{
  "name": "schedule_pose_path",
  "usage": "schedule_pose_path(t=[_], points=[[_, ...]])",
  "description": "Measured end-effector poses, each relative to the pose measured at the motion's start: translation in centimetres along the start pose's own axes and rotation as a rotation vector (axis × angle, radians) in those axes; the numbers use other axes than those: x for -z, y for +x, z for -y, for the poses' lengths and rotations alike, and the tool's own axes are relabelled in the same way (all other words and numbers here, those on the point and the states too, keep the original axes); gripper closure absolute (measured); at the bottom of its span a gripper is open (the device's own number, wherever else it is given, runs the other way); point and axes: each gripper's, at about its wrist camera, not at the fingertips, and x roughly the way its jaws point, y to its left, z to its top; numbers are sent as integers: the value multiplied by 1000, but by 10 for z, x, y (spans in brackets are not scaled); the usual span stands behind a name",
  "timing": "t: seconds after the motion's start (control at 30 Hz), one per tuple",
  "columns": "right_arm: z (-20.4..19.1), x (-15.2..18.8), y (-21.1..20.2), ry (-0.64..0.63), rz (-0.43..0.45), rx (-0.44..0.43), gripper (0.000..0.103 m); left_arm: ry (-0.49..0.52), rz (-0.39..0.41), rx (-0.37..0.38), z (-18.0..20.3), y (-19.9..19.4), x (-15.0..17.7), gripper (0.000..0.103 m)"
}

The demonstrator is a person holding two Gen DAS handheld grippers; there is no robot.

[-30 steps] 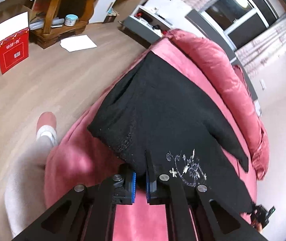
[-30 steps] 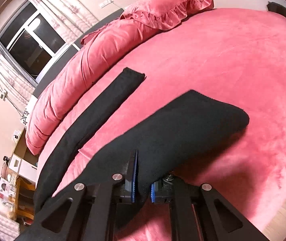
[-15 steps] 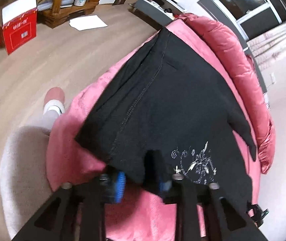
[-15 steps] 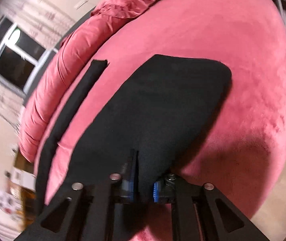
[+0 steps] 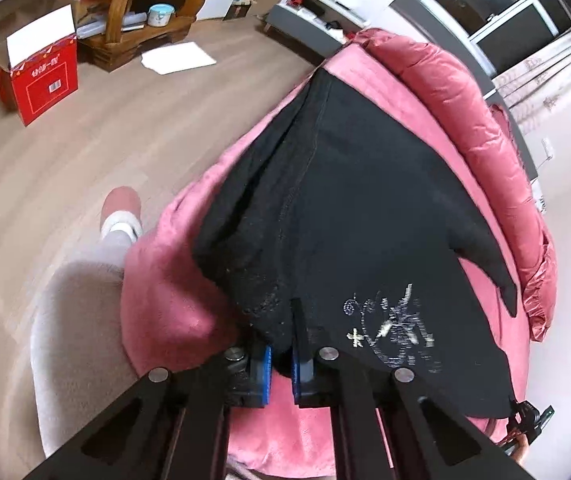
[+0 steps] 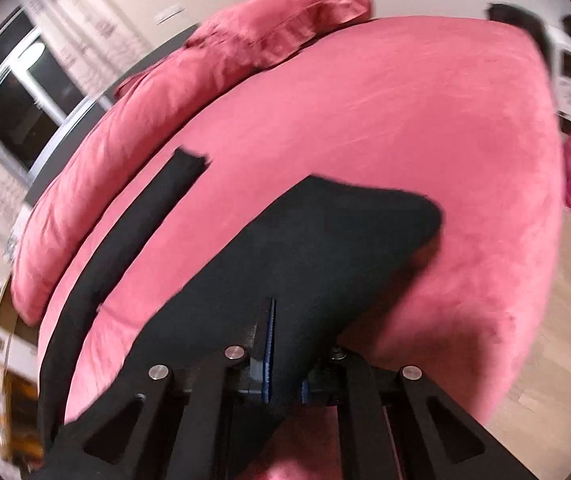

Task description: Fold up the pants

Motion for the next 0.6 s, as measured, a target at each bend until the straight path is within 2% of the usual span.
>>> schedule_pose_path(t=[0.07, 0.13, 0.17, 0.2, 0.23, 0.27, 0.43, 0.5, 0.6], points=[[4, 6, 11, -2, -47, 66, 93, -10, -36, -19, -6, 10, 3, 96], [5, 11, 14, -5, -65, 83, 93, -19, -48, -25, -10, 15, 5, 93], [5, 13, 14, -9, -63, 95, 89, -19, -43, -19, -10, 14, 4, 90], [5, 14, 10, -11, -53, 109, 83, -29, -32, -11, -11, 11, 3, 87], [5, 13, 6, -14, -42, 132, 66, -47, -15, -8, -13, 7, 1, 85], [5, 12, -3, -10, -15, 159, 55, -68, 7, -12, -16, 0, 0, 82], [-7, 11, -44, -21, 150, 177, 51, -119, 210, -106, -27, -41, -9, 76], [-25, 16, -57, -82, 199, 140, 51, -119, 278, -110, -29, -55, -13, 74], [-63, 28, -58, -201, 209, 85, 51, -104, 314, -101, -25, -61, -15, 68]])
